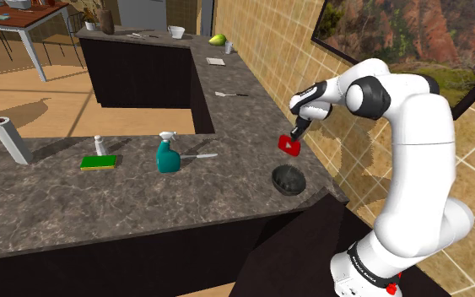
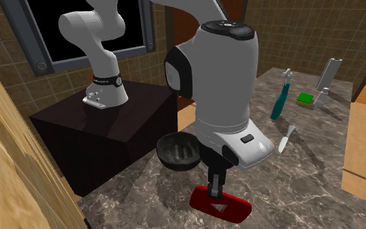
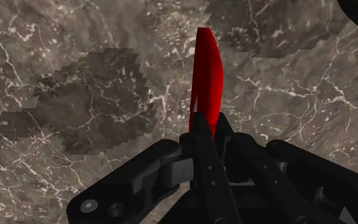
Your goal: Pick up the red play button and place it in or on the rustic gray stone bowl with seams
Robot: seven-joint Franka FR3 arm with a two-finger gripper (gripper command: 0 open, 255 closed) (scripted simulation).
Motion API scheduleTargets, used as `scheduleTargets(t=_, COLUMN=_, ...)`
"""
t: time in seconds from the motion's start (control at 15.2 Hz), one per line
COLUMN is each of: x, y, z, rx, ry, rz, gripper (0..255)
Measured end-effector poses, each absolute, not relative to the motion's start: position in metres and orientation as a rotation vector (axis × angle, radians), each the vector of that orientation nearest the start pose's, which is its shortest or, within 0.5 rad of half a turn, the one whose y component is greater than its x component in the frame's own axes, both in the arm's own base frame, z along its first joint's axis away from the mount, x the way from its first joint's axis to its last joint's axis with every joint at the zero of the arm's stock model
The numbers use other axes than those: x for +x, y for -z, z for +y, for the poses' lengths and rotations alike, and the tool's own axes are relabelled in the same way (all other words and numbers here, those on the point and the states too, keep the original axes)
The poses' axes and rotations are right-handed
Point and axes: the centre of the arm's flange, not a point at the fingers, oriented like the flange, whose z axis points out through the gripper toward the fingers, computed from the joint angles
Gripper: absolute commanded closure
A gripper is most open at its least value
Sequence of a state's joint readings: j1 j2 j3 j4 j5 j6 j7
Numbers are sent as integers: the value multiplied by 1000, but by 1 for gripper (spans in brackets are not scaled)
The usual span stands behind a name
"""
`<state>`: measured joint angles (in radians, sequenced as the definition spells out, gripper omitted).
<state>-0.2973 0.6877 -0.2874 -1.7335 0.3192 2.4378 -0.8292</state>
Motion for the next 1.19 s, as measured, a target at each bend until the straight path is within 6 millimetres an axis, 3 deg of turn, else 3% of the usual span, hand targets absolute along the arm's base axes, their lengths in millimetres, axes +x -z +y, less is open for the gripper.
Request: scheduleTargets(t=1.19, x=572, y=-296, z=-356, rx=-3150, ry=102, rz=-114, gripper=255)
